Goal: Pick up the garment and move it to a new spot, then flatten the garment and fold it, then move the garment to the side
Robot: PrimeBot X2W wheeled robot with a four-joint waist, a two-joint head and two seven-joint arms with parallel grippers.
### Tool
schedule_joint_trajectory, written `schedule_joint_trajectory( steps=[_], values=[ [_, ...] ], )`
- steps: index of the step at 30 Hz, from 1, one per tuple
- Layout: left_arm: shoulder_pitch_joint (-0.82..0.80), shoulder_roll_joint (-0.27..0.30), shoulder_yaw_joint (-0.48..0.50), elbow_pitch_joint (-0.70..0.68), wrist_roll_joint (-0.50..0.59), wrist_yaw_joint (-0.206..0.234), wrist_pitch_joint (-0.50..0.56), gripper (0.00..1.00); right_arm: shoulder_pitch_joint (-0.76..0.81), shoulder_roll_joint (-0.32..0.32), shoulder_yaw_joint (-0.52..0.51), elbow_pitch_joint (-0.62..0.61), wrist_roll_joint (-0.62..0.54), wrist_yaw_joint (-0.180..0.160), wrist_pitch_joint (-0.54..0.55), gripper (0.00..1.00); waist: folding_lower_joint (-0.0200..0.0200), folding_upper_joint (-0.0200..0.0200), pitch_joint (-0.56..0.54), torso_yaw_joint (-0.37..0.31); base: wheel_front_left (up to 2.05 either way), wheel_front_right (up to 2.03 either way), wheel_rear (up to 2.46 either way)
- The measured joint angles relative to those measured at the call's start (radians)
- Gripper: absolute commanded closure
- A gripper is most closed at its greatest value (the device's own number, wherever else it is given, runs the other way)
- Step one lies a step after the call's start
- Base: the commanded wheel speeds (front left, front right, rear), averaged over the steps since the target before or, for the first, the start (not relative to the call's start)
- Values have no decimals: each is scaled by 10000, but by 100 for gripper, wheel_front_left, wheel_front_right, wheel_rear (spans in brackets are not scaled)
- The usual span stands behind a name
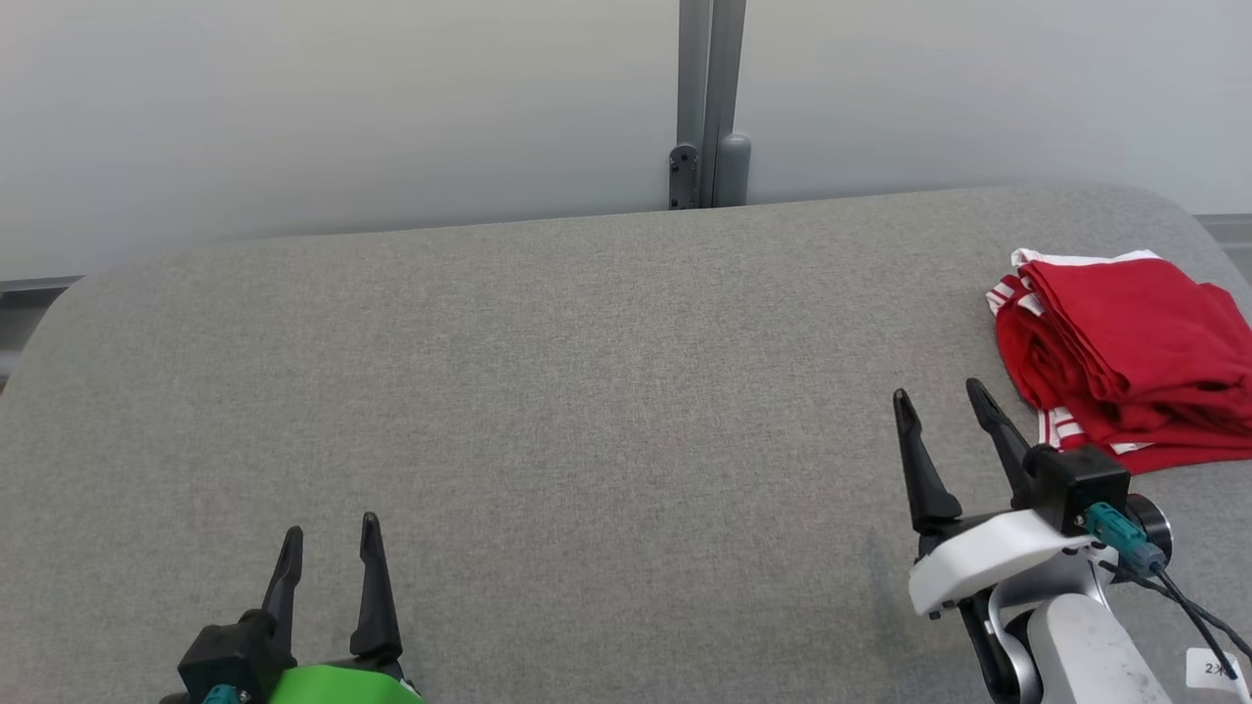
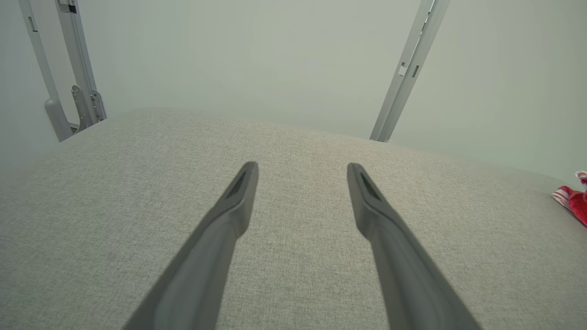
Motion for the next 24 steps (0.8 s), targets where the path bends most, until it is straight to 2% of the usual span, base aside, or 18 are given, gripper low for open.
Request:
schedule_joint_trajectory(
  steps=[11, 15, 24],
  values=[
    [-10, -54, 127, -86, 343, 127, 0, 0, 569, 6, 192, -504, 458, 0, 305, 0, 0, 0, -46, 54, 0, 0, 0],
    [-9, -73, 111, -90, 320, -35, 0, 0, 605, 6, 224, -520, 508, 0, 343, 0, 0, 0, -66, 59, 0, 0, 0],
    [-10, -59, 96, 17, 460, -58, 0, 0, 645, 6, 268, -570, 585, 0, 387, 0, 0, 0, -101, 55, 0, 0, 0]
  ],
)
